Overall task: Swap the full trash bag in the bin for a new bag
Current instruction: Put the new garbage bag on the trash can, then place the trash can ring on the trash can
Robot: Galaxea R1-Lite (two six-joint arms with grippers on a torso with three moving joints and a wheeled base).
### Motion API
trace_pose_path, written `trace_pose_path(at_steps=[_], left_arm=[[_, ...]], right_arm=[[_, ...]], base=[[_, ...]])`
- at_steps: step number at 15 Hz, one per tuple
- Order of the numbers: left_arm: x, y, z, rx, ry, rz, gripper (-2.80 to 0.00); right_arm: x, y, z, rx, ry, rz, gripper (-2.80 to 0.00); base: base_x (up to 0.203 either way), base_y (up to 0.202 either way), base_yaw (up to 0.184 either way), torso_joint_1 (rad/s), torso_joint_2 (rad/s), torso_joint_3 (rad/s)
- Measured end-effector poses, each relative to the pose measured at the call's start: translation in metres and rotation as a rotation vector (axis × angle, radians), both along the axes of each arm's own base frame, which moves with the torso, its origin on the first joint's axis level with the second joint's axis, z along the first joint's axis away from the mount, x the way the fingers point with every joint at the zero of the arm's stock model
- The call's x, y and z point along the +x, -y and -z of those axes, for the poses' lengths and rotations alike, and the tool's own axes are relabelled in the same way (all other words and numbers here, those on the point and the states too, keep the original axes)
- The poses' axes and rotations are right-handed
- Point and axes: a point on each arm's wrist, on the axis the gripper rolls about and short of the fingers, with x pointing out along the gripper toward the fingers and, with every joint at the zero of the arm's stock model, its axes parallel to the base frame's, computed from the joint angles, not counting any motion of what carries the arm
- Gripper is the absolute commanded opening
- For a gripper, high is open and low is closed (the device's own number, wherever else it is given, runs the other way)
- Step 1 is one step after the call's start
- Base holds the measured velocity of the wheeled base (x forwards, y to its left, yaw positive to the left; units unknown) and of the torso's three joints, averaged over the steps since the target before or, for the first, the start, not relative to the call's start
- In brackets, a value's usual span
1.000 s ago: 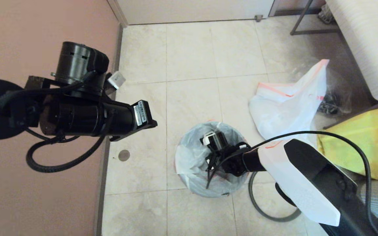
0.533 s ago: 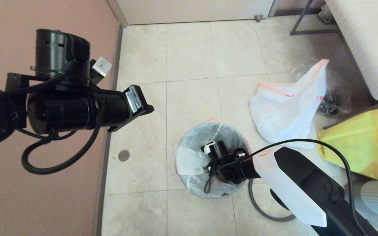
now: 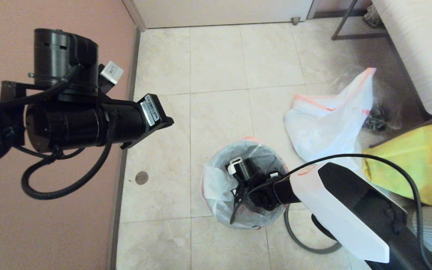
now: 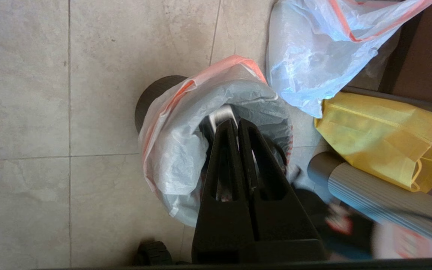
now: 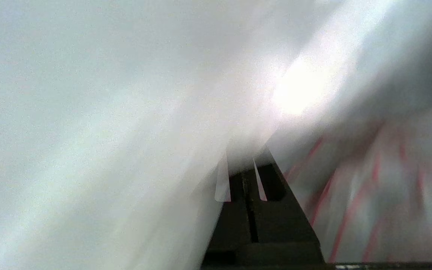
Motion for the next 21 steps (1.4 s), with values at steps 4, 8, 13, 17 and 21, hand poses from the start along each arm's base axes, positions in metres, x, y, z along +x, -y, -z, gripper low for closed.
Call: trace_pose_path(at_steps=[4, 8, 13, 17, 21], left_arm=[[-0.001, 0.001, -0.001, -0.001, 0.003, 0.003, -2.8], [0.001, 0.004, 0.003, 0.005, -0.009, 0.01, -2.8], [0.007, 0.007, 0.008, 0.013, -0.023, 0.013, -2.8], [0.019, 0.014, 0.023, 0.024, -0.046, 0.01, -2.8], [0.024, 0.015, 0.028, 0.027, -0.061, 0.003, -2.8]], right_arm=[[-0.074, 0.004, -0.068, 0.108, -0.048, -0.039, -2.8], [-0.132, 0.071, -0.13, 0.142, -0.037, 0.043, -2.8], [-0.117, 0.24, -0.117, 0.092, -0.05, 0.515, -2.8], [-0.078, 0.321, -0.044, -0.009, -0.112, 0.627, -2.8], [-0.034, 0.343, 0.053, -0.109, -0.086, 0.459, -2.8]], base=[[0.0, 0.0, 0.0, 0.0, 0.0, 0.0], [0.0, 0.0, 0.0, 0.0, 0.0, 0.0], [0.0, 0.0, 0.0, 0.0, 0.0, 0.0], [0.0, 0.0, 0.0, 0.0, 0.0, 0.0], [0.0, 0.0, 0.0, 0.0, 0.0, 0.0]])
